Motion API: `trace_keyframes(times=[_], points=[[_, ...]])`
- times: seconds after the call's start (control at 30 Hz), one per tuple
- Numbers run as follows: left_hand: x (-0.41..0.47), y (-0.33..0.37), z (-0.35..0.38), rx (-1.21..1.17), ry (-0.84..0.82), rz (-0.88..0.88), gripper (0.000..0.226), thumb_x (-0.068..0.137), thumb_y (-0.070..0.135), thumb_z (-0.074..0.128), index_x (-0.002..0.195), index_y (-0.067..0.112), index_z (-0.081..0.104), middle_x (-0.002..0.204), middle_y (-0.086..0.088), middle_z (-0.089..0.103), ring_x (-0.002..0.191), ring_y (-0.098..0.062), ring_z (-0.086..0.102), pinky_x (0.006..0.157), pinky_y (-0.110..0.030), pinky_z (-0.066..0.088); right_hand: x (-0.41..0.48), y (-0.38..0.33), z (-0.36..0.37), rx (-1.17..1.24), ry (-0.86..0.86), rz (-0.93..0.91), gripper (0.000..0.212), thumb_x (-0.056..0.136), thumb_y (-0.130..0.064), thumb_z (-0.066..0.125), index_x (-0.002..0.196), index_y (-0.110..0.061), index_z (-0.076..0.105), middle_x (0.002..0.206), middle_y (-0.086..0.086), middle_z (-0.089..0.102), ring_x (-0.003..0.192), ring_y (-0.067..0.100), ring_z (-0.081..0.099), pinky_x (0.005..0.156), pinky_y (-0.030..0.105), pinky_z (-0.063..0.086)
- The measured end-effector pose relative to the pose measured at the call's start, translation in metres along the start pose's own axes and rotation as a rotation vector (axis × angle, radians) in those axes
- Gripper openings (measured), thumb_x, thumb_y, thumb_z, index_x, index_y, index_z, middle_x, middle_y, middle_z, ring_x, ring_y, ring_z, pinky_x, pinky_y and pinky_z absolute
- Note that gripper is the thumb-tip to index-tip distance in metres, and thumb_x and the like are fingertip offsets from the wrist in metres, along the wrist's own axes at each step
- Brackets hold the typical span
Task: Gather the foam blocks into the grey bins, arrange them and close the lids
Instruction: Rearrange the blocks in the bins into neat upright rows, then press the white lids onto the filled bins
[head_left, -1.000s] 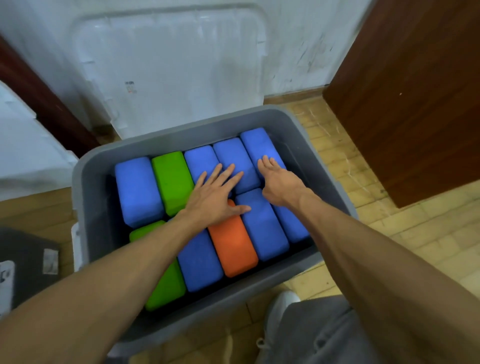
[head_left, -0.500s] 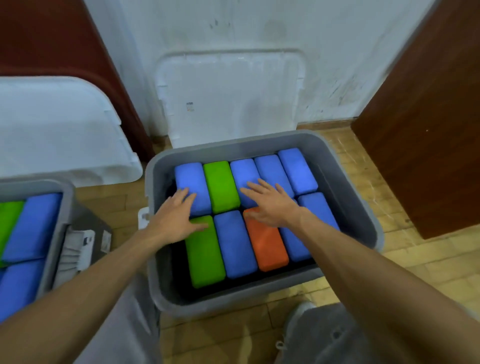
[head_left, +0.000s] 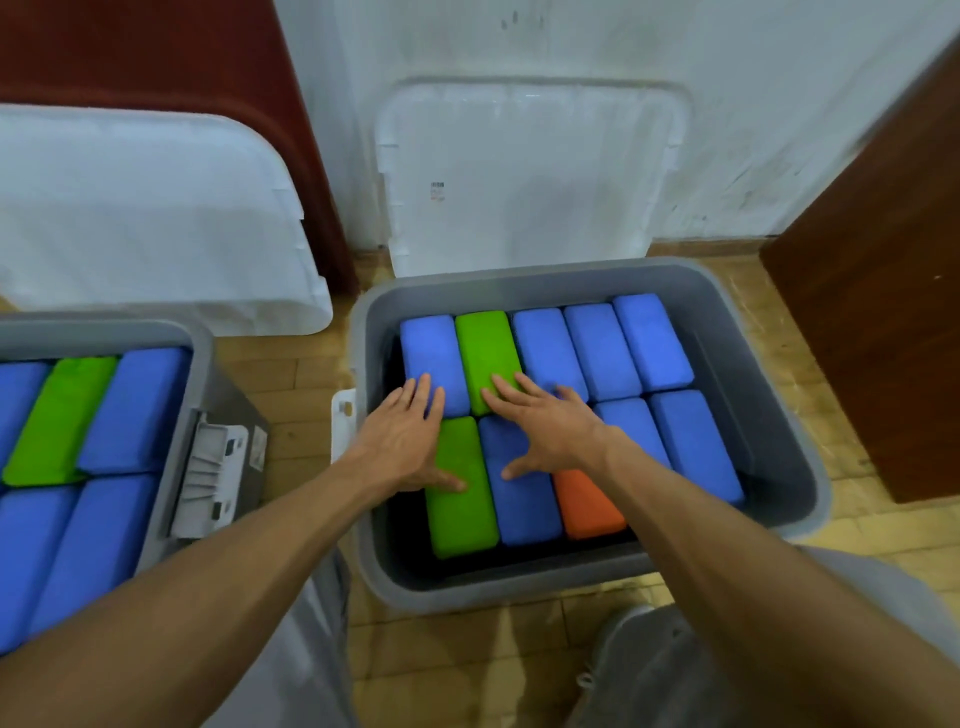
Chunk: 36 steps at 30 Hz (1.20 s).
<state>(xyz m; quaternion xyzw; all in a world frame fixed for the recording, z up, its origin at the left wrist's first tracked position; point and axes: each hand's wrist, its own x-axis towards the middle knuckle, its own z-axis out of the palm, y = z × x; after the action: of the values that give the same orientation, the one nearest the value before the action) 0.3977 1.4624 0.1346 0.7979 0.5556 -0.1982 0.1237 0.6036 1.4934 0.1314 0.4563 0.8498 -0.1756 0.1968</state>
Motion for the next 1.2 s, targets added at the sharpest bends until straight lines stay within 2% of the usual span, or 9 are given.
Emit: trace_keyframes(times=[0.37,0.43,0.53,0.63,0.8,0.9,1.0,1.07,1.2], points=[[0.004,-0.001,-0.012,-0.006,-0.096,0.008,0.125,0.07,0.079,0.055,0.153,0.006,-0.004,0.16,-0.017,-0.009,0.149,-0.03,-0.002,0.12,-0.038,0.003,-0.001,-0.003,0.002,0.092,-0.022,0.029,0.106,0.077,-0.051,0.072,0.154,-0.03,0.002,0.161,-0.011,-0.01,0.149,0.016,-0.007,0.118,0.055,0.01],[0.001,-0.003,-0.016,0.008,-0.092,0.015,0.117,0.074,0.074,0.058,0.152,0.005,0.004,0.16,-0.018,0.002,0.148,-0.03,0.006,0.12,-0.039,0.008,-0.004,-0.004,-0.003,0.14,-0.013,0.032,0.097,0.082,-0.04,0.072,0.155,-0.026,0.01,0.162,-0.008,-0.002,0.149,0.017,0.001,0.118,0.05,0.018],[0.002,0.002,-0.025,-0.087,0.004,0.005,0.081,0.085,0.054,0.059,0.144,0.008,0.029,0.146,-0.016,0.031,0.133,-0.033,0.033,0.111,-0.038,0.028,-0.015,0.003,-0.009,0.195,0.056,0.064,0.074,0.085,-0.019,0.066,0.15,-0.018,0.03,0.158,0.001,0.022,0.143,0.024,0.025,0.11,0.044,0.034],[0.007,0.017,-0.028,-0.214,0.075,0.015,0.062,0.089,0.036,0.058,0.141,0.009,0.038,0.138,-0.013,0.037,0.126,-0.031,0.04,0.102,-0.04,0.039,-0.033,0.025,-0.008,0.186,0.149,0.175,0.045,0.087,-0.01,0.052,0.132,-0.01,0.049,0.134,0.01,0.047,0.126,0.031,0.044,0.097,0.043,0.044],[0.03,0.044,-0.034,-0.334,0.132,0.06,0.058,0.09,0.032,0.06,0.141,0.014,0.041,0.142,-0.006,0.037,0.13,-0.024,0.037,0.104,-0.037,0.037,-0.061,0.084,-0.01,0.149,0.067,0.346,0.037,0.088,-0.011,0.052,0.125,-0.006,0.055,0.125,0.015,0.05,0.115,0.033,0.051,0.092,0.04,0.047],[0.047,0.061,-0.033,-0.343,0.171,0.041,0.058,0.087,0.044,0.062,0.135,0.015,0.045,0.135,-0.005,0.04,0.127,-0.024,0.035,0.1,-0.039,0.04,-0.059,0.108,-0.01,0.147,0.015,0.344,0.032,0.089,-0.01,0.051,0.12,-0.005,0.056,0.124,0.013,0.049,0.108,0.032,0.054,0.09,0.042,0.049],[0.06,0.074,-0.025,-0.27,0.28,-0.029,0.064,0.073,0.058,0.069,0.117,0.016,0.05,0.121,-0.003,0.043,0.114,-0.025,0.038,0.088,-0.042,0.045,-0.046,0.118,-0.009,0.099,0.078,0.273,0.027,0.09,-0.014,0.052,0.115,-0.005,0.054,0.121,0.011,0.047,0.108,0.03,0.051,0.082,0.035,0.043],[0.065,0.08,-0.021,-0.262,0.307,-0.083,0.066,0.067,0.056,0.072,0.116,0.017,0.05,0.119,-0.002,0.044,0.112,-0.025,0.039,0.088,-0.042,0.043,-0.04,0.119,-0.005,0.071,0.154,0.249,0.029,0.09,-0.022,0.054,0.114,-0.006,0.051,0.12,0.01,0.047,0.112,0.028,0.047,0.08,0.036,0.041],[0.065,0.088,-0.033,-0.35,0.165,-0.143,0.064,0.074,0.045,0.073,0.125,0.014,0.048,0.127,-0.007,0.04,0.118,-0.029,0.037,0.095,-0.044,0.042,-0.044,0.114,-0.003,0.074,0.159,0.235,0.031,0.09,-0.024,0.051,0.115,-0.006,0.051,0.121,0.012,0.048,0.113,0.03,0.046,0.086,0.04,0.041]])
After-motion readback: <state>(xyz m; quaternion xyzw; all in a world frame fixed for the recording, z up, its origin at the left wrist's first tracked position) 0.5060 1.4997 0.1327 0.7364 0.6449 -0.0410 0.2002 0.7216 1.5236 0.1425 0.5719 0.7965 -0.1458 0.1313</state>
